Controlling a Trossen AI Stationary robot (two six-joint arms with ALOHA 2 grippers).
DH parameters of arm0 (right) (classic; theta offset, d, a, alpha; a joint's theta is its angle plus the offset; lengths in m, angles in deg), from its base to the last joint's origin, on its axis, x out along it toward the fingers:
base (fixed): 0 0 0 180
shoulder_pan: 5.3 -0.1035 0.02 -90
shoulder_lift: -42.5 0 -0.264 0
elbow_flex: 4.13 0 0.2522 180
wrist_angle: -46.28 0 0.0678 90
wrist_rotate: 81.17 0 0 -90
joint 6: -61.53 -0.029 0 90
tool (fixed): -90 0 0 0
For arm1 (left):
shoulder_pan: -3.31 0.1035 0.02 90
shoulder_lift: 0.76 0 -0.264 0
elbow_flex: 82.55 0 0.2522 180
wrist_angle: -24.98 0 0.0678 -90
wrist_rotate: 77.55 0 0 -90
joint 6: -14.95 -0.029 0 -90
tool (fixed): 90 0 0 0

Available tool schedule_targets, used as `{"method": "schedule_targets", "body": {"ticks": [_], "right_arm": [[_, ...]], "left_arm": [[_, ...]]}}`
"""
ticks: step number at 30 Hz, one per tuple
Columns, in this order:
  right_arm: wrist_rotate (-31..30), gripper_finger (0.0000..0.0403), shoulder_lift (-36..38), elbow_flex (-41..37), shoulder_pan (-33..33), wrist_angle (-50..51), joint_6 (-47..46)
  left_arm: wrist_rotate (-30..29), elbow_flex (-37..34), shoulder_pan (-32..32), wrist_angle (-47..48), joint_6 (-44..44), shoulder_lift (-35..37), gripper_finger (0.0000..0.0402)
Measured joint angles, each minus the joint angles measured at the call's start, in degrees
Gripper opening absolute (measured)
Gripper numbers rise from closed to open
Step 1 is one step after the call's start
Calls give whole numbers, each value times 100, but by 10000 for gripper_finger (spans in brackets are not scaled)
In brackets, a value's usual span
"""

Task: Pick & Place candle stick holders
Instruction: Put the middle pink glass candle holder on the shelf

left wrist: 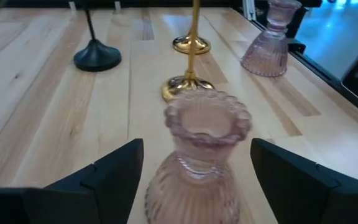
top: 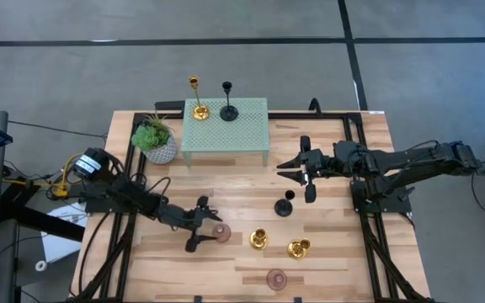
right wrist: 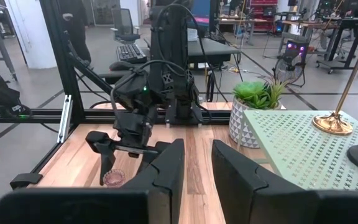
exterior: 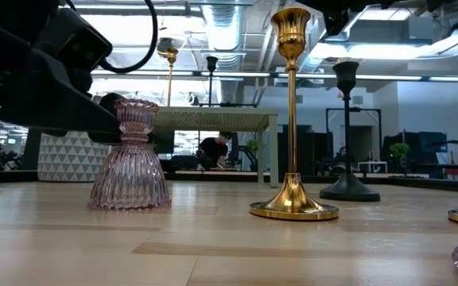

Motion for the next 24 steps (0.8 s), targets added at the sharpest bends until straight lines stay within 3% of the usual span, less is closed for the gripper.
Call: {"method": "schedule_targets", "body": {"ticks": [24], "right_arm": [[0,75,0,0,-1,29,0]], "left_arm": [[347,285,108,-17,104,-4,298]]}}
